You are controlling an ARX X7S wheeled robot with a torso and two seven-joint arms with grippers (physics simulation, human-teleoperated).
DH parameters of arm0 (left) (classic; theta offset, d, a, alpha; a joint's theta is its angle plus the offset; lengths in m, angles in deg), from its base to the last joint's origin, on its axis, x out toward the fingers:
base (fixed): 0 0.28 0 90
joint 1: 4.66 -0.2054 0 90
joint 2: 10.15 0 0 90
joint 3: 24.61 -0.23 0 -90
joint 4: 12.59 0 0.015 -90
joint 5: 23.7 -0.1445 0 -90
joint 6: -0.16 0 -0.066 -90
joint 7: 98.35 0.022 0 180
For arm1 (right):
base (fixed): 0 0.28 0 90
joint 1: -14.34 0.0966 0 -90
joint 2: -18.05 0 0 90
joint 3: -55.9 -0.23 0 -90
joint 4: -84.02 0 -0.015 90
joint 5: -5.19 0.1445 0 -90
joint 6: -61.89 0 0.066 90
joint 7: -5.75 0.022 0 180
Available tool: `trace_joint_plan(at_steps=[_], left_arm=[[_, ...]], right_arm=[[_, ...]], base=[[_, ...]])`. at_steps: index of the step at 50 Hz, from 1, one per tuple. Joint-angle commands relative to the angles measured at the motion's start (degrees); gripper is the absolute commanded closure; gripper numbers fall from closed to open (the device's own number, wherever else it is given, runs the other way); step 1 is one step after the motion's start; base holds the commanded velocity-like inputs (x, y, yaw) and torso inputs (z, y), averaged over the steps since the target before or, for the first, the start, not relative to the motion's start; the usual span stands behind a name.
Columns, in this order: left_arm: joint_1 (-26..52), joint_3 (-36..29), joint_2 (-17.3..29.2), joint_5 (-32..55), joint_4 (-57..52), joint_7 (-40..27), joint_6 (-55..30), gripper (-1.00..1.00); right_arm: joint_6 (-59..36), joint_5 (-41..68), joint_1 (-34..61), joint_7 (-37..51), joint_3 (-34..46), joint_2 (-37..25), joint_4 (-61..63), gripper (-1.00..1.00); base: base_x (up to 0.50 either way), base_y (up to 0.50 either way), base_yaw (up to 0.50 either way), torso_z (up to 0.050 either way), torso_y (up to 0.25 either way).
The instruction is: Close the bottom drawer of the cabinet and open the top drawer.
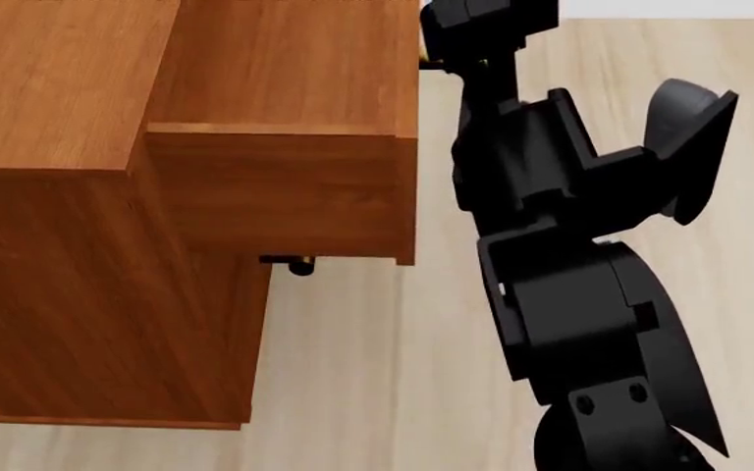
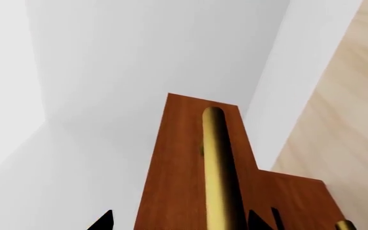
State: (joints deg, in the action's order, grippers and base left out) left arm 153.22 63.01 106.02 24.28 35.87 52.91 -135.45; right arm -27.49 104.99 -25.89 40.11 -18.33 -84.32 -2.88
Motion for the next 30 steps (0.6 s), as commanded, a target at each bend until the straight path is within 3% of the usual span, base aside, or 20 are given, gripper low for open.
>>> trace_joint_plan(at_steps=[1, 30], left_arm=[[0.18, 0.08, 0.18, 0.55, -0.27, -0.49, -0.20, -1.00], [-0.08, -0.51, 0.38, 0.23, 0.05, -0.56, 0.77, -1.00]], right_arm=[[0.40, -0.16, -0.42, -3.03, -0.59, 0.09, -0.78, -1.00], [0.96, 0.56, -1.64, -4.07, -0.43, -0.38, -2.27, -1.00]], base=[[0.00, 0.00, 0.00, 0.000, 0.000], [0.00, 0.00, 0.00, 0.000, 0.000]])
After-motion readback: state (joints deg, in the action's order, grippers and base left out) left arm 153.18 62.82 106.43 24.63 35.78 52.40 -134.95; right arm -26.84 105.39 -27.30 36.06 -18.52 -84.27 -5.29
